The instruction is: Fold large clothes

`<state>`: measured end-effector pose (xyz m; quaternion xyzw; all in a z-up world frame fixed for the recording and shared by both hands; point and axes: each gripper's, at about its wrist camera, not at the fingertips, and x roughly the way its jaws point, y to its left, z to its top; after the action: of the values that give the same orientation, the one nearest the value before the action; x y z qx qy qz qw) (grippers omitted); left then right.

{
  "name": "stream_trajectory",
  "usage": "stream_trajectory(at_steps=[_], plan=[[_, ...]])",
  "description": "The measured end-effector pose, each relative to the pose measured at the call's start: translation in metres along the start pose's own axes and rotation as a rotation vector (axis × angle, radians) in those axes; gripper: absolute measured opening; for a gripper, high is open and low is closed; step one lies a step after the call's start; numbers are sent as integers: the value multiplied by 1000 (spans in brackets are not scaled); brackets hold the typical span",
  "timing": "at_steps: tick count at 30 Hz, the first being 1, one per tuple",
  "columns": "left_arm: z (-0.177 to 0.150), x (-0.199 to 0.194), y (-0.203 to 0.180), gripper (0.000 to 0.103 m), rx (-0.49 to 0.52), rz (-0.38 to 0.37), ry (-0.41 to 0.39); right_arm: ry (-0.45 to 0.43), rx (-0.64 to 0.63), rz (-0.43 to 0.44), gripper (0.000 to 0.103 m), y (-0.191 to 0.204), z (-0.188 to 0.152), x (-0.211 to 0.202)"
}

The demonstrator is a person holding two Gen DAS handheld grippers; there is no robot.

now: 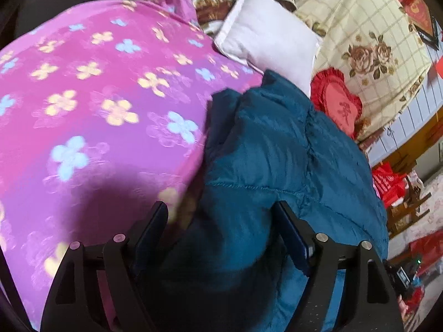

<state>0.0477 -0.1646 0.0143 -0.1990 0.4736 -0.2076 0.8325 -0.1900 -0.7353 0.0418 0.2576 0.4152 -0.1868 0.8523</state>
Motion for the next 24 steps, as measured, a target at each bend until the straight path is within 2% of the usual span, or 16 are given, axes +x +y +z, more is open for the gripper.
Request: stream_trajectory(at_steps=[4, 7, 9, 14, 15, 16, 17, 18, 19, 20, 21, 24], plan=[[7, 14, -7, 68, 13, -9, 49, 32, 48, 93, 103, -9, 8, 19], [10, 21, -14, 80, 38, -7, 57, 49, 81, 164, 103, -16, 14, 35], [11, 26, -21, 86, 75, 15, 66, 51, 54, 168, 103, -14, 17, 40], [10, 35, -35, 85, 134, 56, 64, 71, -28, 201, 103, 2, 17, 49], [10, 36, -37, 76, 146, 60, 67, 69, -43, 202, 100, 7, 16, 49], [9, 35, -41, 62, 158, 24, 74, 73, -50, 210, 98, 11, 15, 50], [8, 34, -43, 50, 157, 11, 77, 69, -58, 210, 90, 15, 14, 50], [7, 31, -46, 40, 170, 19, 67, 63, -66, 209, 77, 21, 13, 48], [4, 26, -52, 35, 208, 33, 53, 54, -76, 213, 68, 26, 11, 44], [2, 21, -57, 23, 240, 45, 40, 39, -101, 214, 54, 33, 8, 37], [-1, 15, -62, 13, 269, 55, 28, 25, -129, 200, 46, 40, 6, 30], [-7, -9, -71, 3, 319, 76, 7, 3, -157, 191, 33, 52, 4, 12]])
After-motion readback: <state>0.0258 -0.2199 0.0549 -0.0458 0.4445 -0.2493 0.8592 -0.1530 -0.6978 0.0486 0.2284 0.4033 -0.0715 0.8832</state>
